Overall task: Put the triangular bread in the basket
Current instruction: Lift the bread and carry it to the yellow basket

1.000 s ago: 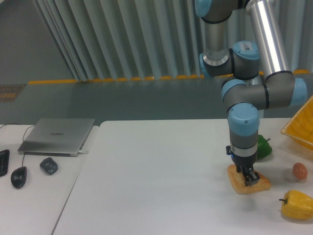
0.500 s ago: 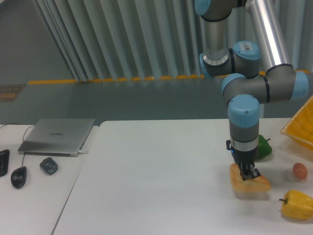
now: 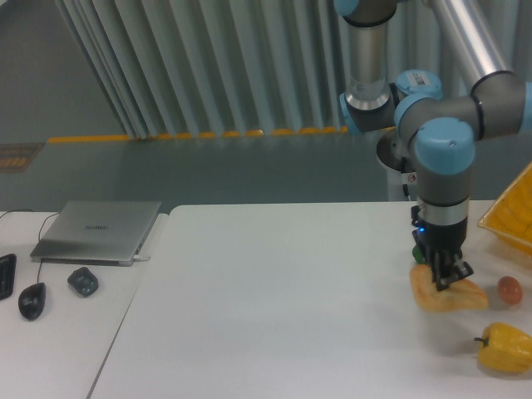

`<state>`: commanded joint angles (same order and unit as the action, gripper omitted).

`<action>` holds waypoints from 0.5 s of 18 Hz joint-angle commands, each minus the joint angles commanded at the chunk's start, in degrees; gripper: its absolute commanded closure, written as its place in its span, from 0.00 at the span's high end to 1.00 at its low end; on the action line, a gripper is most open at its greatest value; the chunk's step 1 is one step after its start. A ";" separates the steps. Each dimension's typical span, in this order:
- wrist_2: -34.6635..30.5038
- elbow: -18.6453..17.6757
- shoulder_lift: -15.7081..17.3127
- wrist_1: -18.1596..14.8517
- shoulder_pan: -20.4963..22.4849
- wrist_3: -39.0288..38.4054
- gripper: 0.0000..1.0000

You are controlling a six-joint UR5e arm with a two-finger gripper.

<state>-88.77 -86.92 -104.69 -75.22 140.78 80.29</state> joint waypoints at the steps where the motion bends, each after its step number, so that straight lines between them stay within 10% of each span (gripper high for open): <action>1: 0.00 0.00 0.62 -1.06 1.41 2.56 0.04; 9: -0.79 -0.35 3.44 -6.16 12.49 23.48 0.04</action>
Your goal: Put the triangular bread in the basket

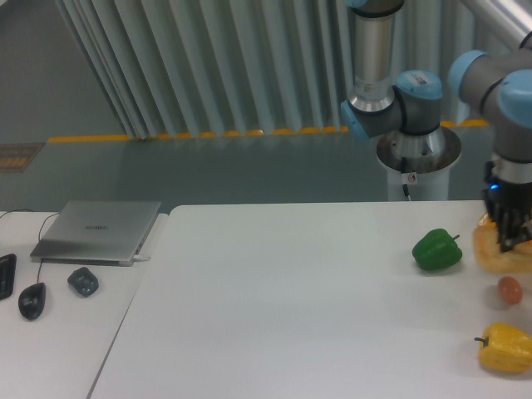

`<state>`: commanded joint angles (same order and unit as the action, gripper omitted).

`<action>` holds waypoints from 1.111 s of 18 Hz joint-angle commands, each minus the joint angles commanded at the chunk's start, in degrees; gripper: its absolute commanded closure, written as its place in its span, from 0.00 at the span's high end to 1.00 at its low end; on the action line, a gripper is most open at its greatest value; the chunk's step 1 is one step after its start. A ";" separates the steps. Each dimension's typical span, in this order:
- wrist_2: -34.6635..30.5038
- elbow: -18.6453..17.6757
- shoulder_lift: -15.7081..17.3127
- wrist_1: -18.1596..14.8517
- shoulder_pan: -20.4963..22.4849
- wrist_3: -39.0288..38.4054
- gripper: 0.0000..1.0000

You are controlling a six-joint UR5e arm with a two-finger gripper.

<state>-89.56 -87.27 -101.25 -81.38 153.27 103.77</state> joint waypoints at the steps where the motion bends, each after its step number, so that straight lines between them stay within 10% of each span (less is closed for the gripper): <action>1: -0.53 0.00 0.00 -0.09 0.54 1.77 0.04; 20: -4.31 0.35 -4.04 5.44 19.87 35.35 0.16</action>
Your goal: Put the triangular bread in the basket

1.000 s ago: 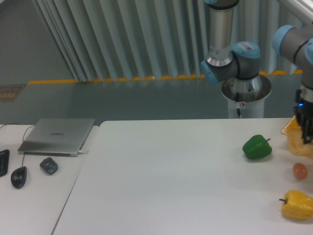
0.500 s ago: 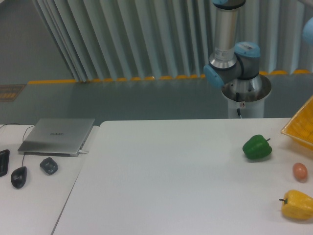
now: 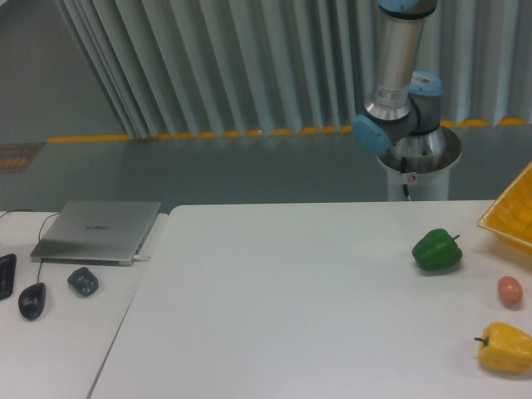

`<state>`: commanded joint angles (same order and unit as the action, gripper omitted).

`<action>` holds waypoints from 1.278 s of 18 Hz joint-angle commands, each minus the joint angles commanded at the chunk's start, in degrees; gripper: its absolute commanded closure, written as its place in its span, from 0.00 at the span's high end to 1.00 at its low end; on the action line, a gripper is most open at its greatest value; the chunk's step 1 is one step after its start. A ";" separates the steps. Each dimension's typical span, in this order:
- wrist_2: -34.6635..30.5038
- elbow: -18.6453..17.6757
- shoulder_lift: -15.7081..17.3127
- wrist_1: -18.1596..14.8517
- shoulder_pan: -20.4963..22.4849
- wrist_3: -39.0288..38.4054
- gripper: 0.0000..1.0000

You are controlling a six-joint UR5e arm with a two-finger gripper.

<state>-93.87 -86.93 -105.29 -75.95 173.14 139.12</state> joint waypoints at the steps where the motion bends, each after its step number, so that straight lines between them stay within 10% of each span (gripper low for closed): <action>1: 0.09 -0.09 -0.26 1.23 0.09 1.23 0.24; 4: 0.09 0.00 -0.71 1.85 0.09 5.71 0.65; 5: 0.18 -0.09 -0.71 1.85 0.09 6.42 0.96; 6: 0.70 -0.17 -0.62 1.85 0.09 6.43 1.00; 23: 4.39 -0.61 5.09 -2.37 -10.80 -7.52 1.00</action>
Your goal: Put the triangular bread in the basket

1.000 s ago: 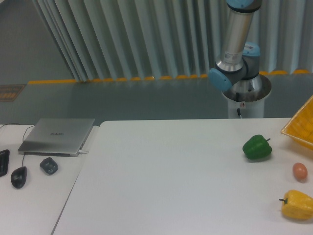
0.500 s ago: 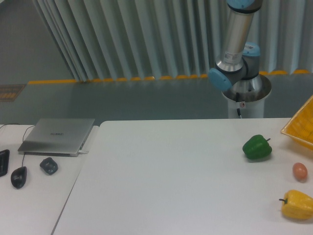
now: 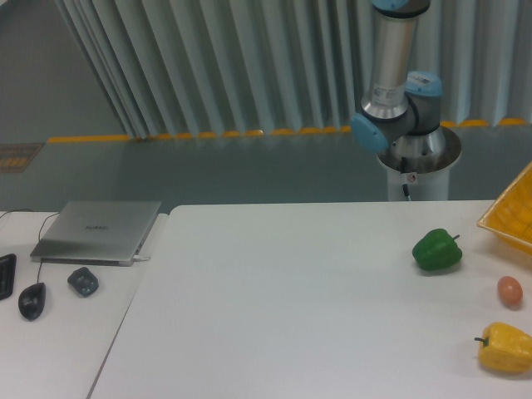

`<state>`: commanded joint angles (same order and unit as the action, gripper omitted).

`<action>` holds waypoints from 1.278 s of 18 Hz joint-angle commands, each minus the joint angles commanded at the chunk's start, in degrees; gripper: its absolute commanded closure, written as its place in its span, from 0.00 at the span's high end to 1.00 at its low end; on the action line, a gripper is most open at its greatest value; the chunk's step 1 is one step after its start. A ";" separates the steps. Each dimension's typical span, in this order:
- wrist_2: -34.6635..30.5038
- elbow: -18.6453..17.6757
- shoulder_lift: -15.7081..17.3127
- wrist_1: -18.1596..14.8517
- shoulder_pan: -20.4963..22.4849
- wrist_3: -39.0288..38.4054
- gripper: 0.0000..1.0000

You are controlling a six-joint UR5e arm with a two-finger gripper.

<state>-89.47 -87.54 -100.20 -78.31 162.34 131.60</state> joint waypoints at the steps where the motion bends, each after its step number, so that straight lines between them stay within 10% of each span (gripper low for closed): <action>1: 0.00 0.44 0.09 0.00 -1.57 -2.46 1.00; 23: -2.37 2.73 -2.11 -1.31 -15.39 -24.54 1.00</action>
<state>-91.85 -84.81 -102.30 -79.63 146.95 107.06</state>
